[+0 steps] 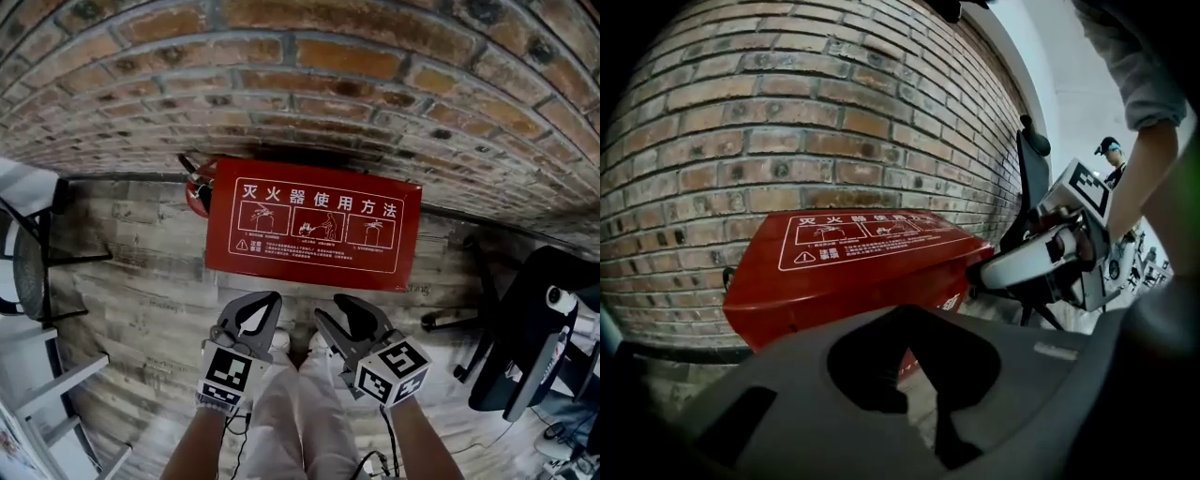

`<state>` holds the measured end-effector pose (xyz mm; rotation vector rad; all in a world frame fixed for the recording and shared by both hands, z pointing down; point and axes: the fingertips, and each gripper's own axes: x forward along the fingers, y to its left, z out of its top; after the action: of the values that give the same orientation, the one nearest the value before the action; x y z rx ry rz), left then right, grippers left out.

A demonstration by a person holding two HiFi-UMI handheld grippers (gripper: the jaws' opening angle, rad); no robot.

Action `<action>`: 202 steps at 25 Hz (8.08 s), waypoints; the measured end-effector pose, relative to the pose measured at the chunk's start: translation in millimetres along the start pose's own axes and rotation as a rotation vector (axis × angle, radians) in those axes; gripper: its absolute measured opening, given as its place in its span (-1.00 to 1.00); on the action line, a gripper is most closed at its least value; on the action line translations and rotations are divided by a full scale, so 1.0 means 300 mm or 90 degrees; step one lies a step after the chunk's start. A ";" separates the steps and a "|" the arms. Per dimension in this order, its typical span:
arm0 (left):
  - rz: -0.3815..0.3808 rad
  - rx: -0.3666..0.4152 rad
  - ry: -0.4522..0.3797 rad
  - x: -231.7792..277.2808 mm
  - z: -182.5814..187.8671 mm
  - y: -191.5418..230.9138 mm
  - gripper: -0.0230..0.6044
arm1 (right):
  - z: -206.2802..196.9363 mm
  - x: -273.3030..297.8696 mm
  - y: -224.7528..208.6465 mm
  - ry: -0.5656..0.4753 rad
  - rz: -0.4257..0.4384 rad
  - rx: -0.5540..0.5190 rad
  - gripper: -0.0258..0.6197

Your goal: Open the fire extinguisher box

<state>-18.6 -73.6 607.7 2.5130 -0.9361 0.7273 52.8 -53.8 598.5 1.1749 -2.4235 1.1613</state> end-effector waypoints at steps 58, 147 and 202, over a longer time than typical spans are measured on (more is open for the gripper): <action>-0.025 0.029 0.033 0.124 -0.026 0.015 -0.93 | 0.316 -0.094 0.081 -0.082 0.061 -0.002 -0.50; -0.057 0.033 0.049 0.010 -0.146 -0.058 -0.93 | -0.117 0.111 0.105 0.506 0.308 -0.256 -0.68; -0.028 0.038 -0.028 -0.070 -0.240 -0.023 -0.93 | -0.937 0.228 -0.025 0.592 0.188 -0.378 -0.75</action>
<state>-51.9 -22.9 652.3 2.6032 -0.8823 0.6985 -26.9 109.3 823.7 0.0435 -1.9579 0.7003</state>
